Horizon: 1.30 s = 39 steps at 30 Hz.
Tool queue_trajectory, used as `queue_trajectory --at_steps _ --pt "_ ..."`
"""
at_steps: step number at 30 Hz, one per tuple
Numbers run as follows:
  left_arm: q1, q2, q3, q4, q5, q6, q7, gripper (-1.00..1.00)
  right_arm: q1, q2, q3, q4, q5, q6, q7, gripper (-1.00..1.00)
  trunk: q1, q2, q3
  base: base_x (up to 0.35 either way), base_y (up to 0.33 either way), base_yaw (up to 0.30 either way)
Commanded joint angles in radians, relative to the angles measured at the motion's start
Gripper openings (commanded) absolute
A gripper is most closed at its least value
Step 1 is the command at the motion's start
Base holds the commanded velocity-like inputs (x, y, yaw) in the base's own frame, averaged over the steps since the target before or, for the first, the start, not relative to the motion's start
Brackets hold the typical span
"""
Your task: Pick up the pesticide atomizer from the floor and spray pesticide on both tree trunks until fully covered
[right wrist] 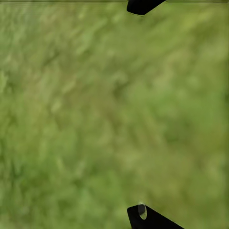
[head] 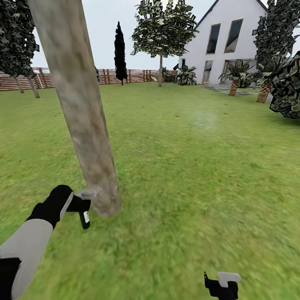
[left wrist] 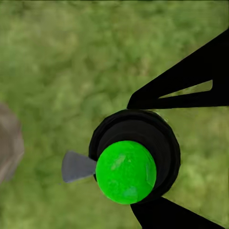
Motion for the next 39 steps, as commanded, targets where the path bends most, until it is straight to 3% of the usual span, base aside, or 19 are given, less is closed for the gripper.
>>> queue_trajectory --at_steps 1,4,6,8,9,11,14,28,39 --pt "-0.003 -0.002 0.002 -0.023 -0.020 0.010 -0.009 -1.00 0.000 -0.001 0.009 -0.001 -0.004 -0.001 -0.006 1.00 0.000 0.000 -0.001 0.000 0.000 0.000" --pt "-0.006 0.016 -0.001 -0.042 -0.024 0.011 -0.032 -1.00 0.000 -0.001 0.009 -0.001 -0.004 -0.001 -0.006 1.00 0.000 0.000 -0.001 0.000 0.000 0.000" --pt "-0.006 0.055 -0.001 -0.045 -0.028 0.010 -0.081 -1.00 -0.001 -0.001 0.009 -0.001 -0.004 -0.001 -0.006 1.00 0.000 0.000 -0.001 0.000 0.000 0.000" --pt "-0.006 0.077 -0.003 -0.047 -0.029 0.009 -0.120 -1.00 0.000 -0.001 0.009 -0.001 -0.004 -0.001 -0.006 1.00 0.000 0.000 -0.001 0.000 0.000 0.000" --pt "-0.005 0.079 -0.016 -0.047 -0.030 0.009 -0.129 -1.00 0.000 -0.001 0.009 -0.001 -0.004 -0.001 -0.006 1.00 0.000 0.000 -0.001 0.000 0.000 0.000" --pt "-0.003 0.077 -0.080 -0.047 -0.028 0.012 -0.135 -1.00 -0.001 -0.001 0.009 -0.001 -0.004 -0.001 -0.006 1.00 0.000 0.000 -0.001 0.000 -0.006 0.000" --pt "-0.001 0.075 -0.107 -0.048 -0.025 0.013 -0.137 -1.00 0.000 -0.001 0.009 -0.001 -0.004 -0.001 -0.006 1.00 0.000 0.000 -0.001 0.025 -0.183 0.000" --pt "-0.010 0.084 -0.103 -0.050 -0.022 0.017 -0.137 -1.00 0.000 0.001 0.010 -0.002 -0.003 -0.001 -0.005 1.00 0.000 0.000 -0.001 -0.089 -0.265 0.003" --pt "-0.014 0.079 -0.103 -0.050 -0.022 0.017 -0.137 -1.00 0.000 0.003 0.010 -0.002 -0.002 -0.001 -0.004 1.00 0.000 0.000 -0.001 -0.024 -0.250 0.193"
